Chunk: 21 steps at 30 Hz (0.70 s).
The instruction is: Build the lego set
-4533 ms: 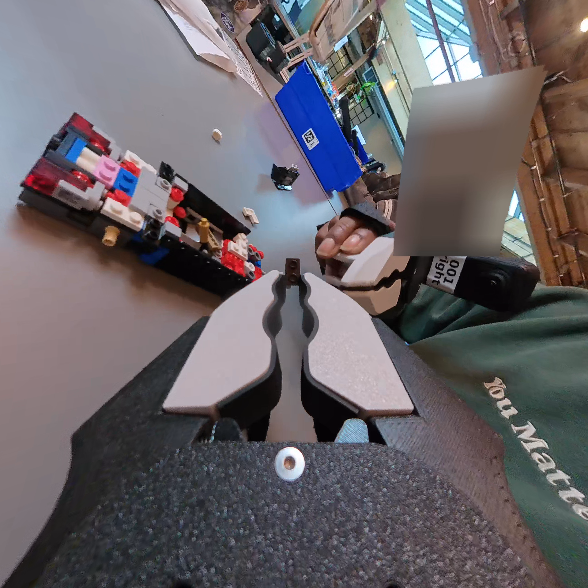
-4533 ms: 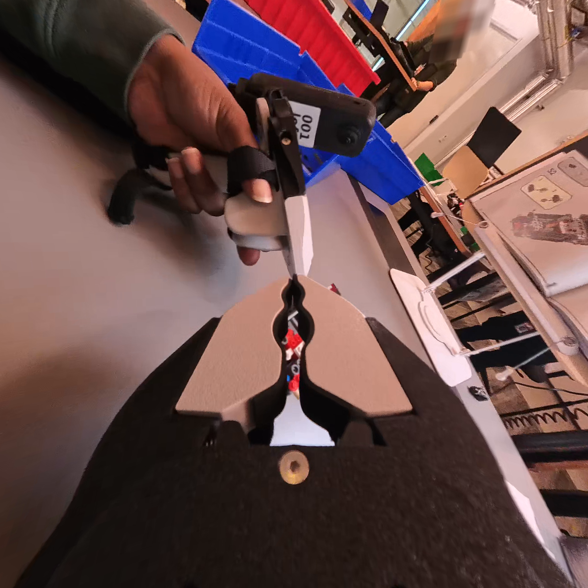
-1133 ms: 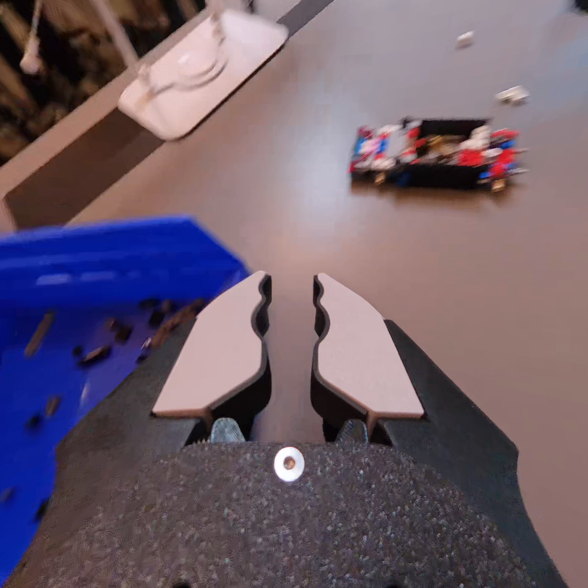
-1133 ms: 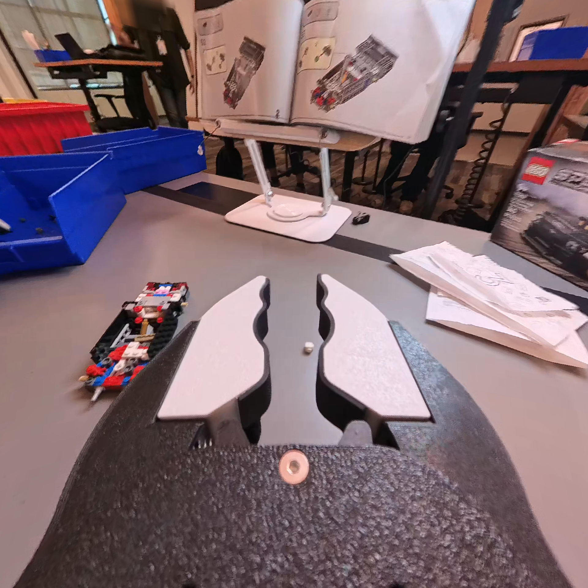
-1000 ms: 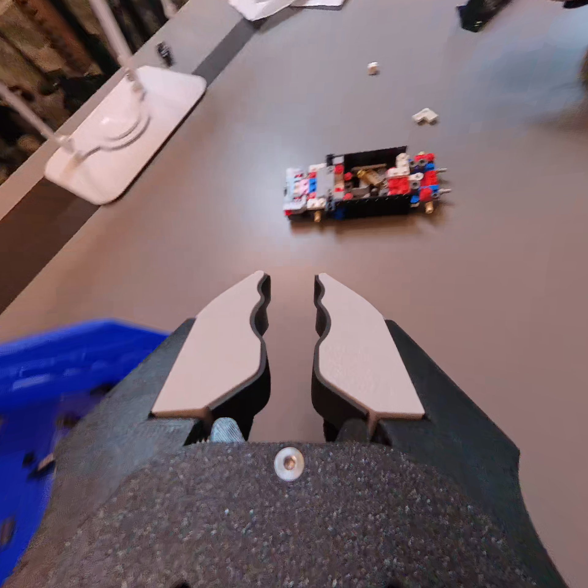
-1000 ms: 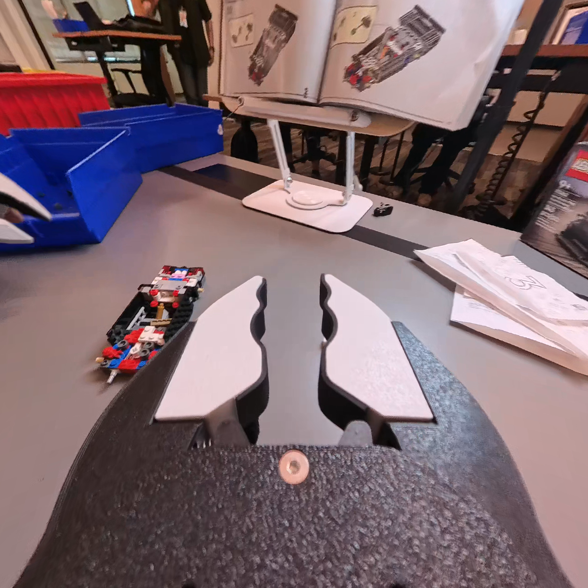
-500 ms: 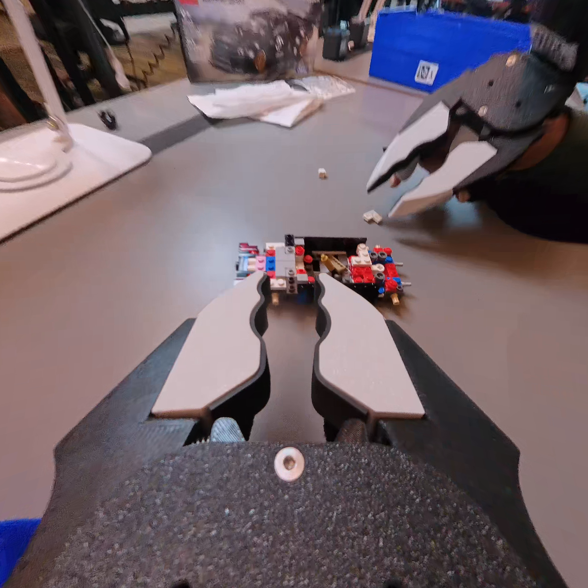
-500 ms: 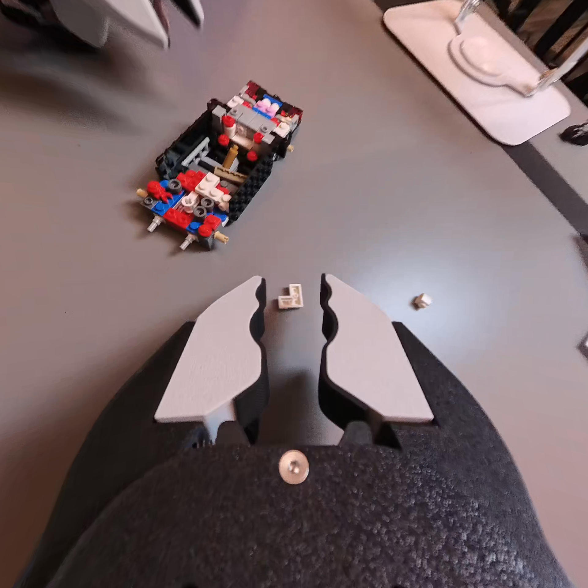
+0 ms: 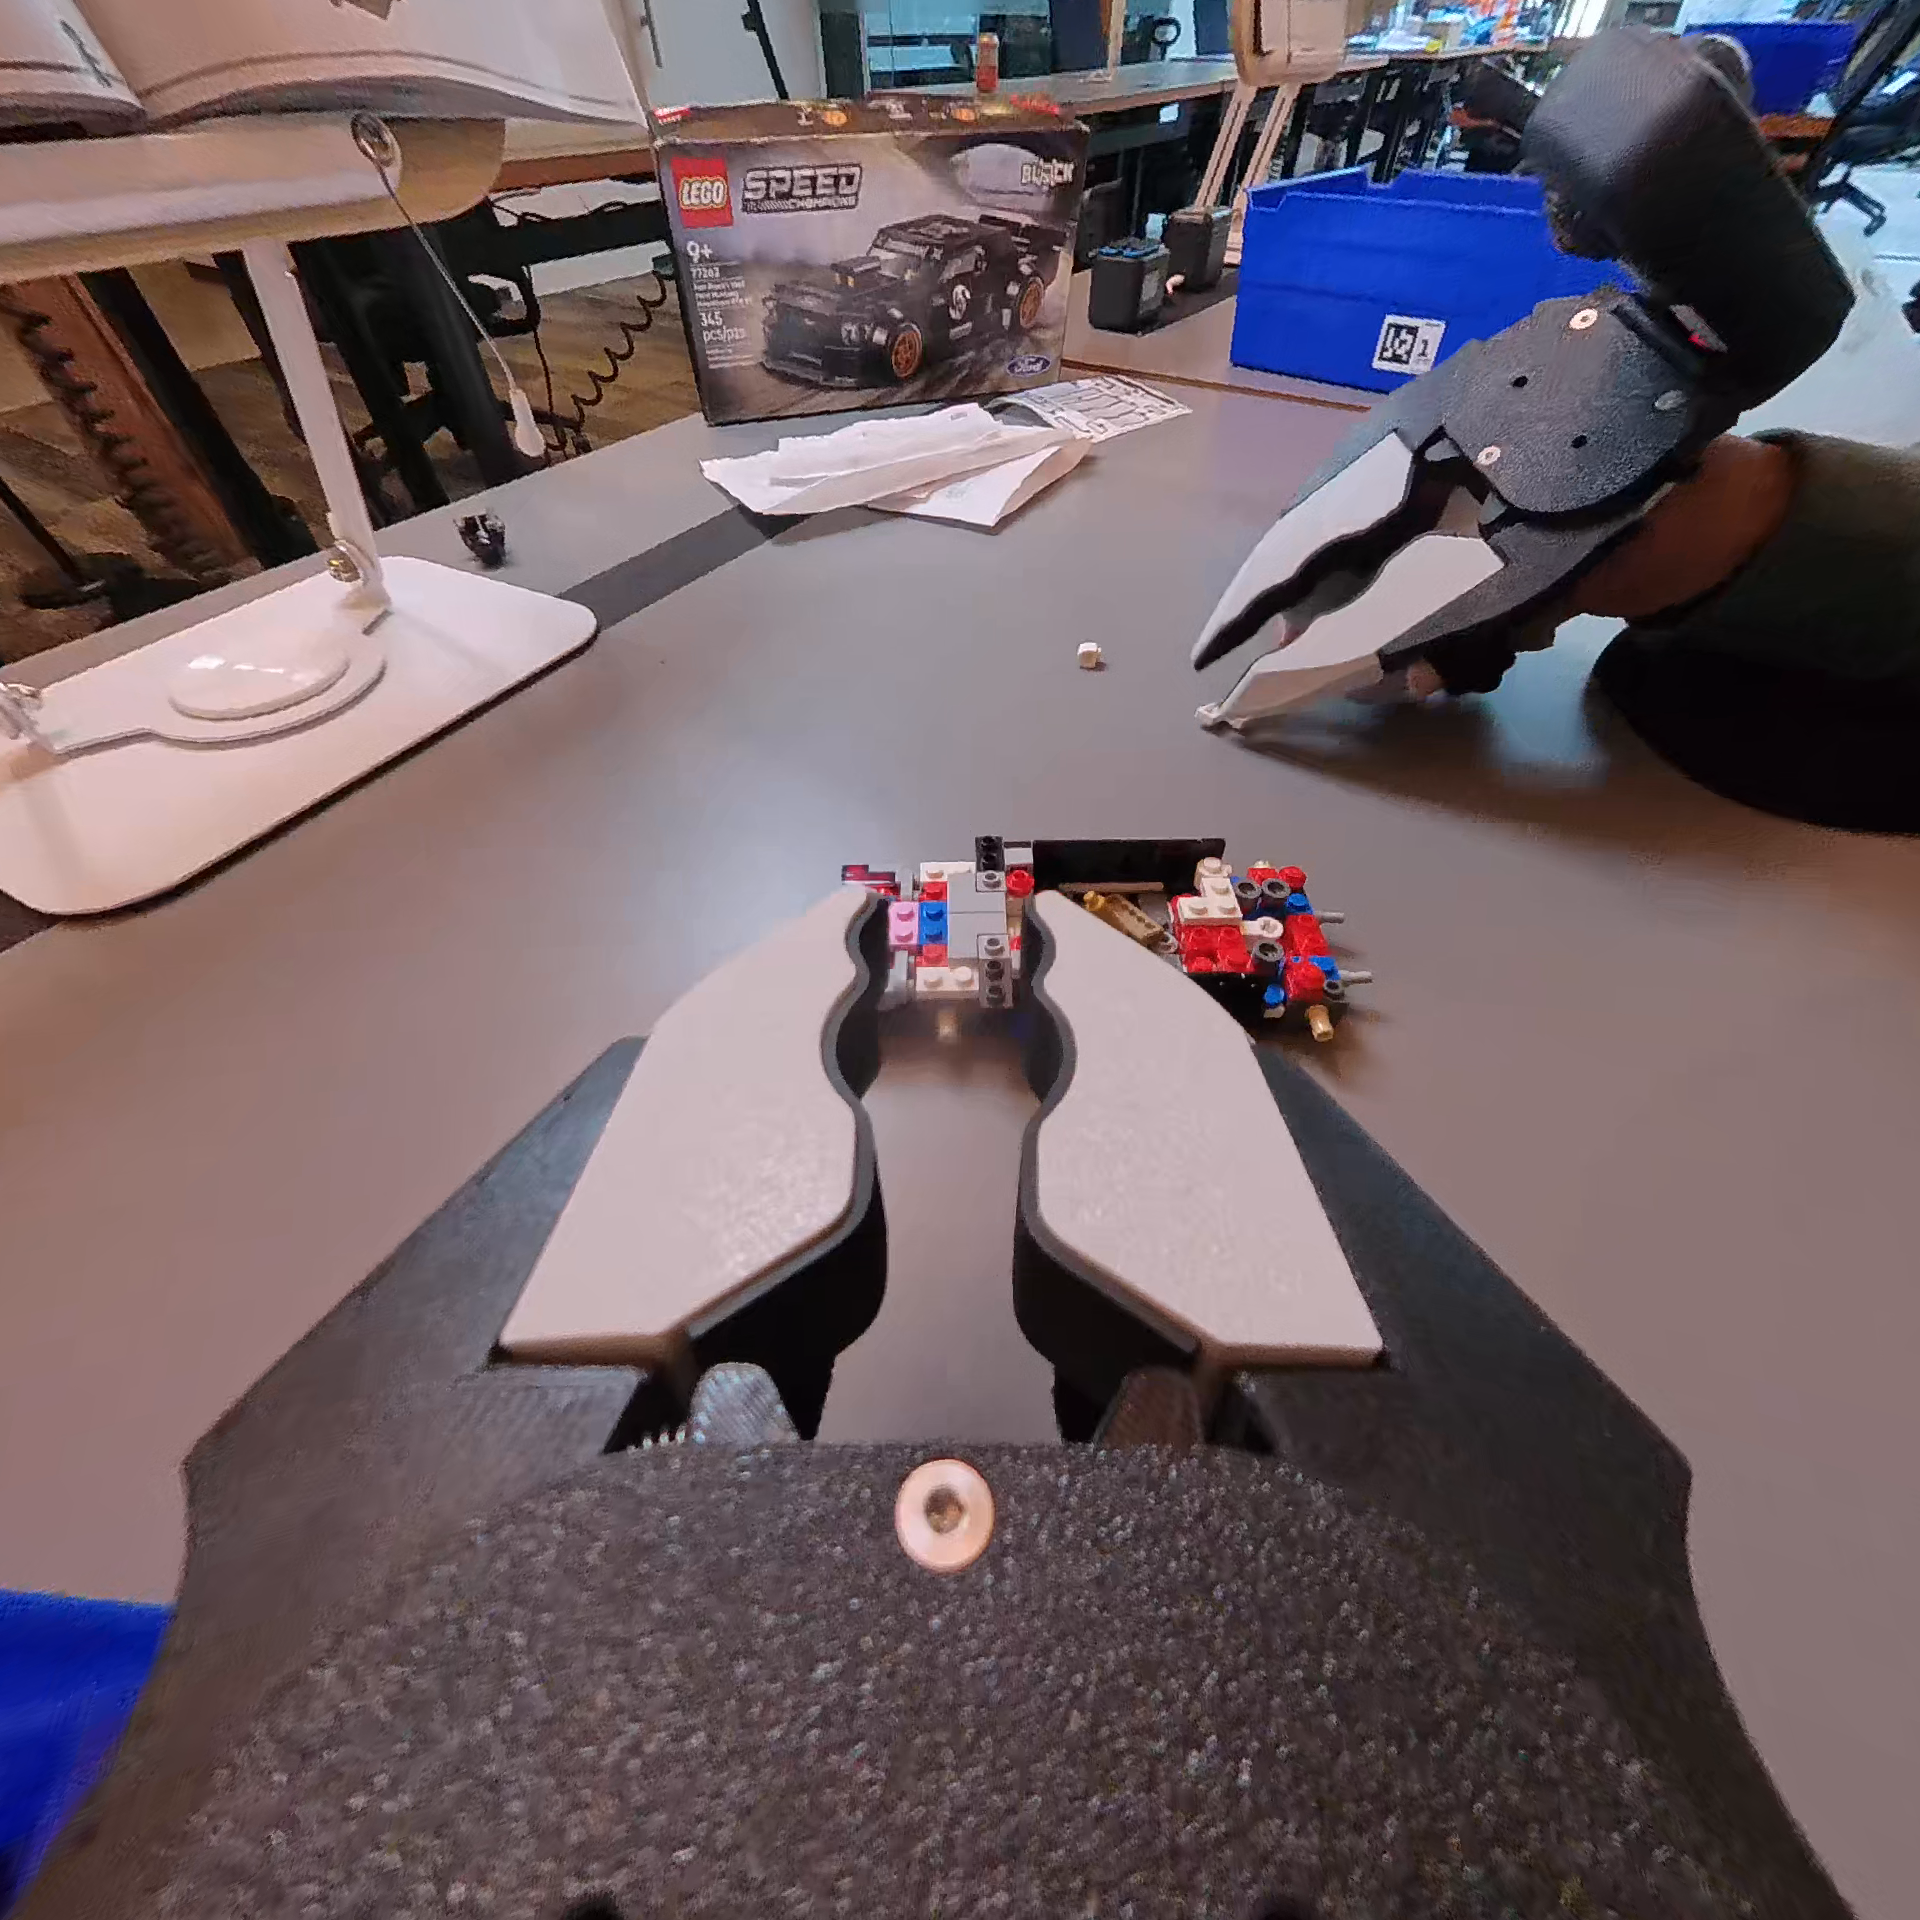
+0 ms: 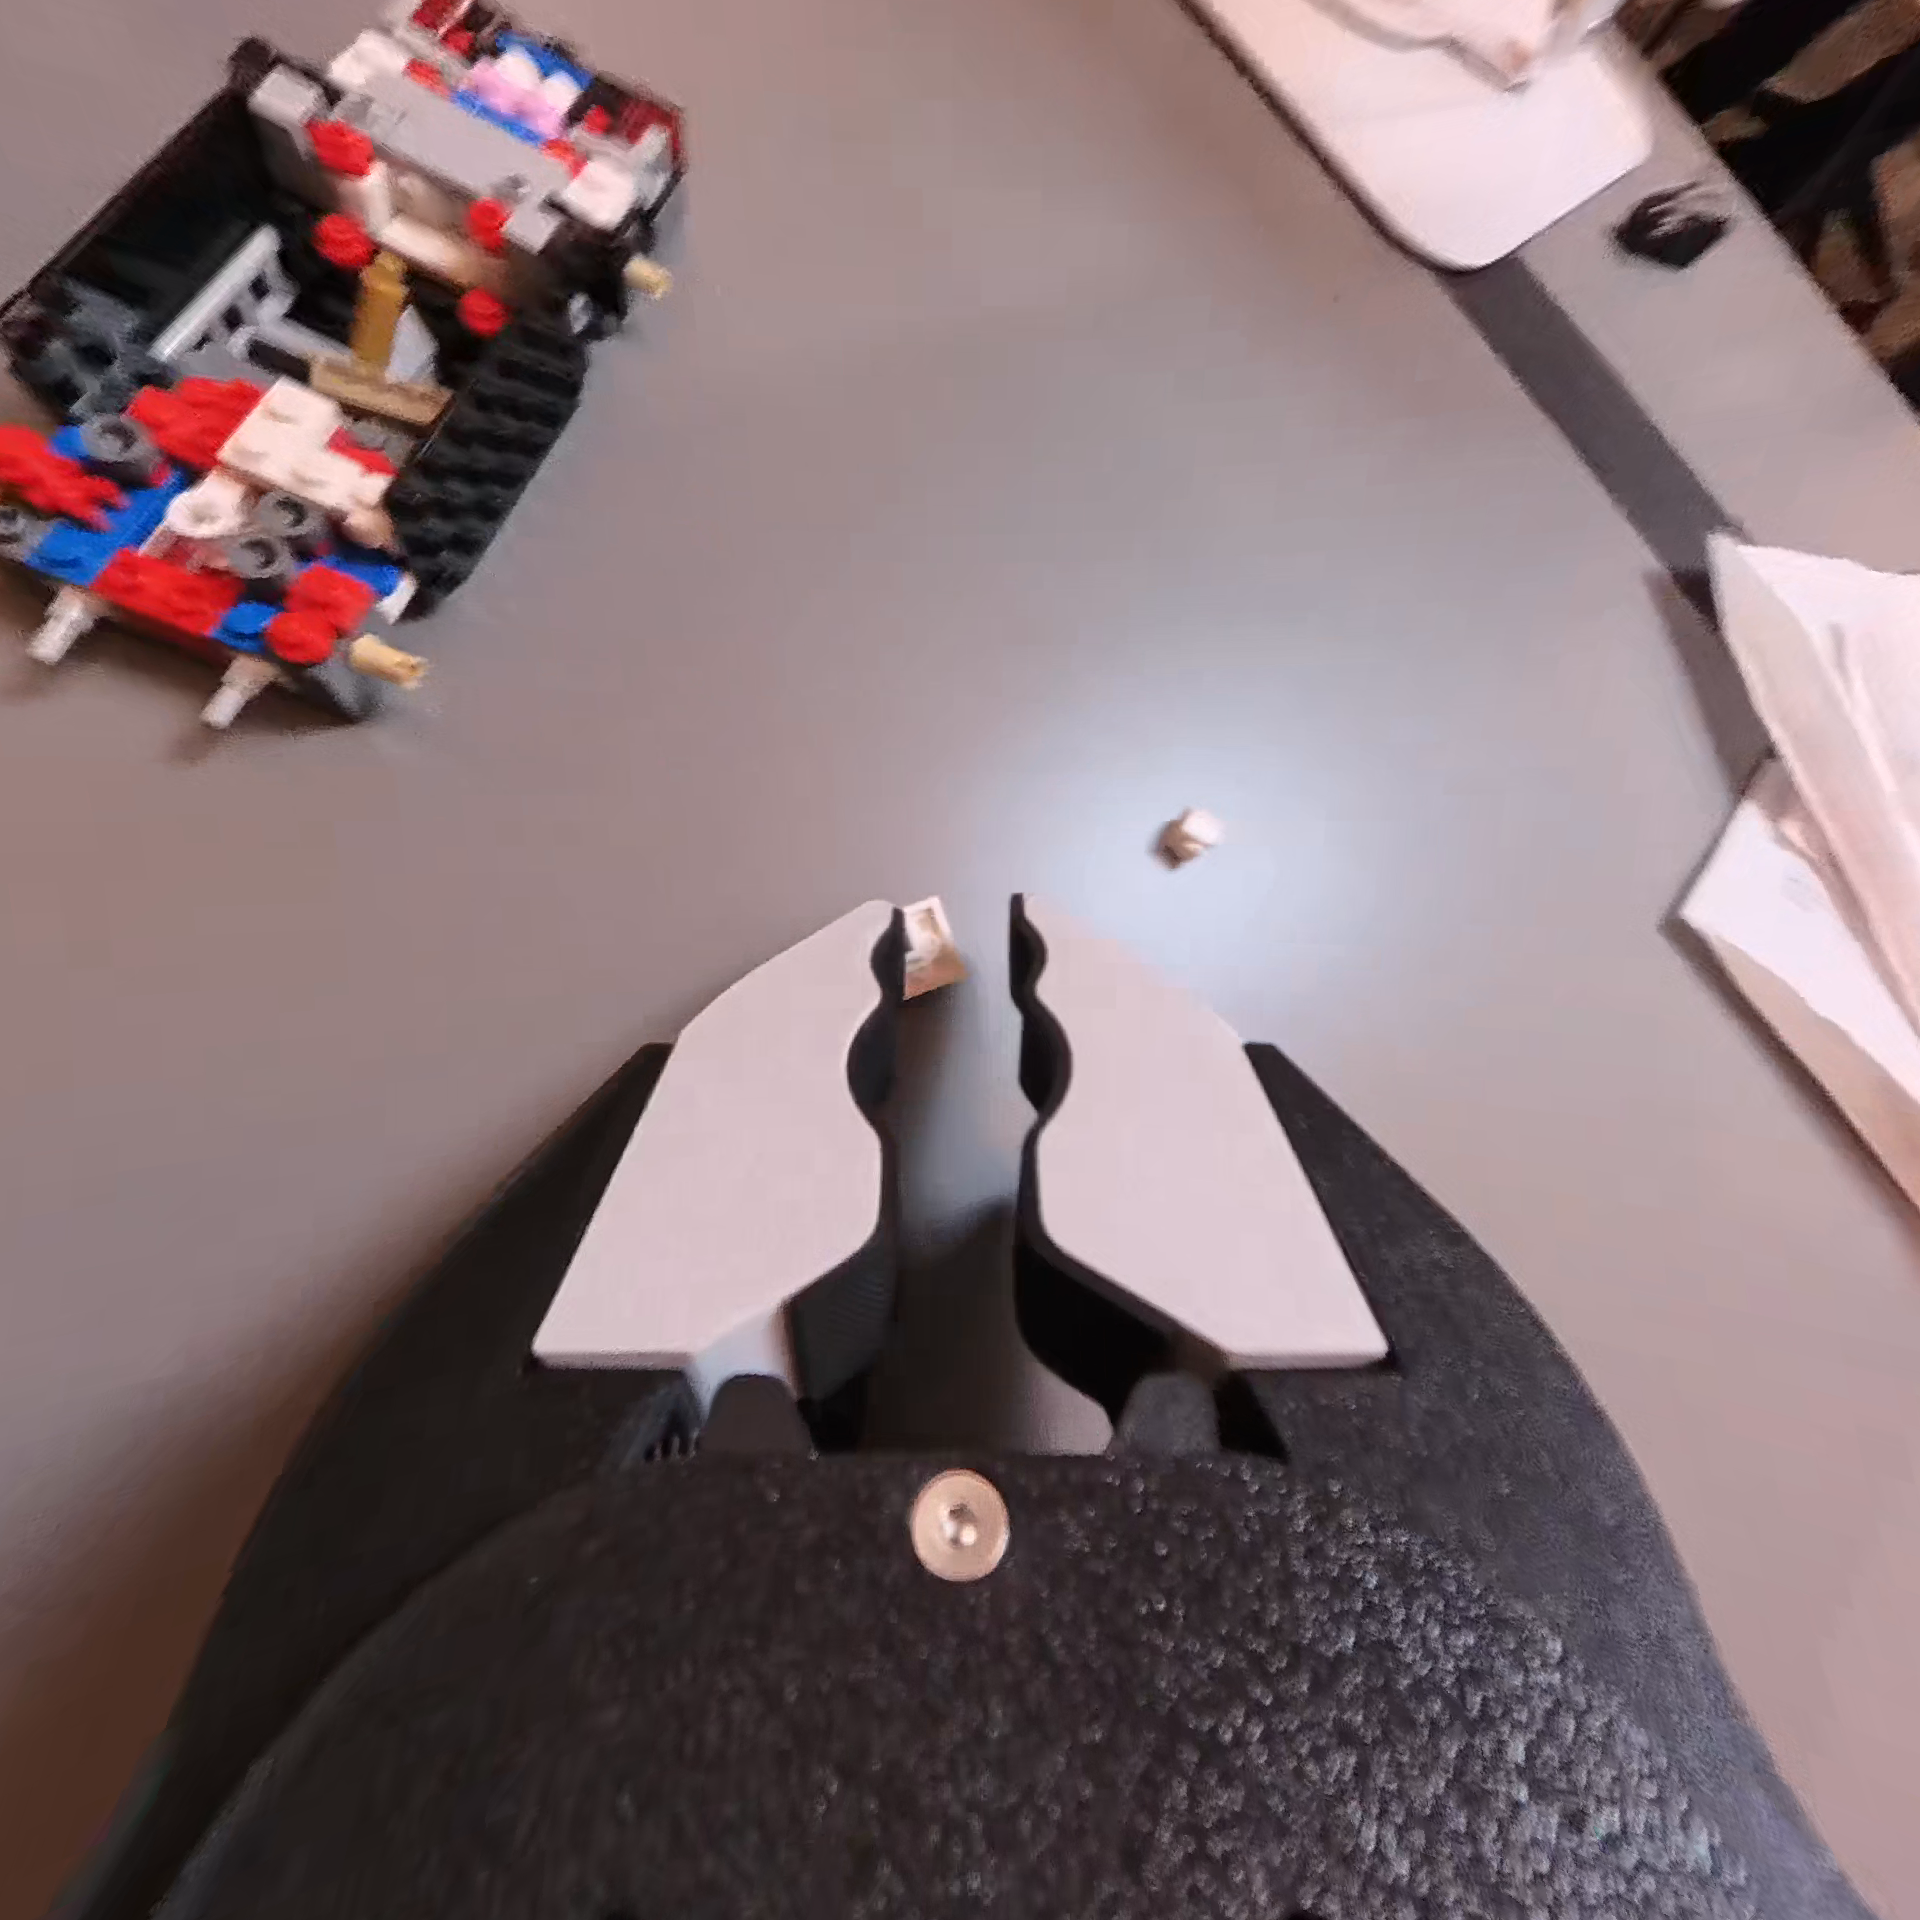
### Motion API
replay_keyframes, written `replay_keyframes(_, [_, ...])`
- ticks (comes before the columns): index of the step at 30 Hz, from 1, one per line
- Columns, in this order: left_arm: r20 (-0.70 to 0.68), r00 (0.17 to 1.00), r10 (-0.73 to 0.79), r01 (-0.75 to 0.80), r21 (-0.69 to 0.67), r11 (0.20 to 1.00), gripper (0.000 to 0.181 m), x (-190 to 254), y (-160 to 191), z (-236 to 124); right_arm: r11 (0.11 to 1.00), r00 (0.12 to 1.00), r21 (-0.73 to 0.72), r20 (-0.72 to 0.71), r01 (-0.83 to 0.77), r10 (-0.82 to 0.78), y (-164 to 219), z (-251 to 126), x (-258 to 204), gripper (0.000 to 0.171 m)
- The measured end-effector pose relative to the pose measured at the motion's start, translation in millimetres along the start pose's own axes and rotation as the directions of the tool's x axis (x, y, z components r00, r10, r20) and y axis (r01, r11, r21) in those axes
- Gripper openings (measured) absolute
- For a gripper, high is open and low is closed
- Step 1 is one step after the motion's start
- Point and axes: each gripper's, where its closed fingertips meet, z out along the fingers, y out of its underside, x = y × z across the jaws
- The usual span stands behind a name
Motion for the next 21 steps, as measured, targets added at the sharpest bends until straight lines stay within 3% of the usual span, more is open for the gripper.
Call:
replay_keyframes(4, [0.073, 0.997, 0.005, -0.008, 0.037, 0.999, 0.023, -12.9, -7.0, -5.8, 0.975, 0.986, 0.201, -0.117, -0.09, 0.115, -28.6, -17.2, 28.1, 0.028])
replay_keyframes(8, [0.152, 0.988, -0.011, -0.004, 0.096, 0.995, 0.017, -29.7, -16.3, -14.2, 0.917, 0.964, 0.351, -0.108, -0.192, 0.243, -49.1, -25.9, 39.4, 0.035])
replay_keyframes(12, [0.226, 0.974, -0.013, -0.021, 0.148, 0.989, 0.009, -48.6, -32.4, -18.4, 0.887, 0.966, 0.43, -0.108, -0.168, 0.235, -86.2, -21.2, 45.9, 0.043])
replay_keyframes(17, [0.265, 0.964, -0.007, -0.058, 0.239, 0.969, 0.004, -63.0, -76.7, -12.9, 0.878, 0.972, 0.478, -0.22, 0.032, 0.084, -181.1, 2.7, 62.9, 0.046])
replay_keyframes(21, [0.275, 0.962, -0.003, -0.073, 0.265, 0.961, 0.003, -73.2, -97.6, 1.4, 0.834, 0.955, 0.544, -0.284, 0.092, 0.08, -276.9, 35.0, 88.0, 0.048])
